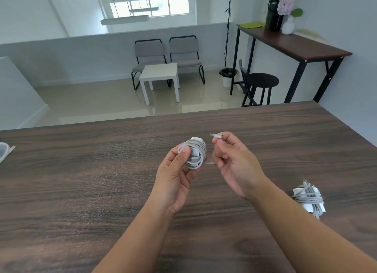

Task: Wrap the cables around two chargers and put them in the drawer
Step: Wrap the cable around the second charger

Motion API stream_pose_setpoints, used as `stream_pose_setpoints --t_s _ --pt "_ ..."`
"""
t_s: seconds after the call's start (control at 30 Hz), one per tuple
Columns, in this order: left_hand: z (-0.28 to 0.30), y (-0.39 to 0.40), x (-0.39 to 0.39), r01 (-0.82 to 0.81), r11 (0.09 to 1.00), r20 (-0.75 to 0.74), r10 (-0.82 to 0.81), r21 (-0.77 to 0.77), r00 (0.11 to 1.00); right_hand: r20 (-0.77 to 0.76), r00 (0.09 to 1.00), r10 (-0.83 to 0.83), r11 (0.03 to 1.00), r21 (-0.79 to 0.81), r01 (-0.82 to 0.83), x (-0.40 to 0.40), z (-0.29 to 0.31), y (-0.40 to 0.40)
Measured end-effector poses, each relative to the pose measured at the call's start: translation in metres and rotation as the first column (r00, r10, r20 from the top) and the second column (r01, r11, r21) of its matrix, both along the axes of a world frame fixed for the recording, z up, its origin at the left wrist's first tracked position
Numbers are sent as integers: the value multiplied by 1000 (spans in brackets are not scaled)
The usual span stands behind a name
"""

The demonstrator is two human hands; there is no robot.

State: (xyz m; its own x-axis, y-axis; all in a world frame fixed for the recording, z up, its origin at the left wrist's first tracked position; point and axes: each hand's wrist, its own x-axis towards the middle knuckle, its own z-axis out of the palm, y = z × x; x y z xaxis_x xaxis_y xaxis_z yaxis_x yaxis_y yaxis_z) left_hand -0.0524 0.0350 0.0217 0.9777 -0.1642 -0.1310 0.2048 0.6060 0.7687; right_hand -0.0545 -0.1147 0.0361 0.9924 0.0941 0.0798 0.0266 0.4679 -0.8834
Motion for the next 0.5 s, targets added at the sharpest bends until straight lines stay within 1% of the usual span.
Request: stream_pose_setpoints --t_s 0.03,0.07,0.1,0.13,0.17,0.27,0.4,0.5 --pt "0 0 0 -5 1000 5 5 1 1000 69 997 16 990 -143 -6 -3 1 0" --pt "-1 0 -1 -9 1000 16 9 3 1000 119 992 39 958 -287 -3 -5 2 0" --pt "-1 0 -1 -11 1000 26 11 5 1000 152 986 71 915 -403 -4 -5 1 -1" --pt "0 0 -2 -12 1000 34 11 9 999 160 982 103 883 -469 -16 -5 1 -1" --pt "1 -1 -3 -11 1000 40 11 15 999 151 982 117 867 -497 -27 -4 -1 -3" --pt "4 -1 -5 -3 999 58 0 45 998 122 984 126 865 -500 -49 -2 0 -6" --pt "6 3 -7 53 993 56 -59 105 997 166 980 112 878 -478 -20 -4 1 -10" --pt "6 7 -7 102 989 53 -108 110 993 195 973 123 871 -492 -12 -4 -1 -12"
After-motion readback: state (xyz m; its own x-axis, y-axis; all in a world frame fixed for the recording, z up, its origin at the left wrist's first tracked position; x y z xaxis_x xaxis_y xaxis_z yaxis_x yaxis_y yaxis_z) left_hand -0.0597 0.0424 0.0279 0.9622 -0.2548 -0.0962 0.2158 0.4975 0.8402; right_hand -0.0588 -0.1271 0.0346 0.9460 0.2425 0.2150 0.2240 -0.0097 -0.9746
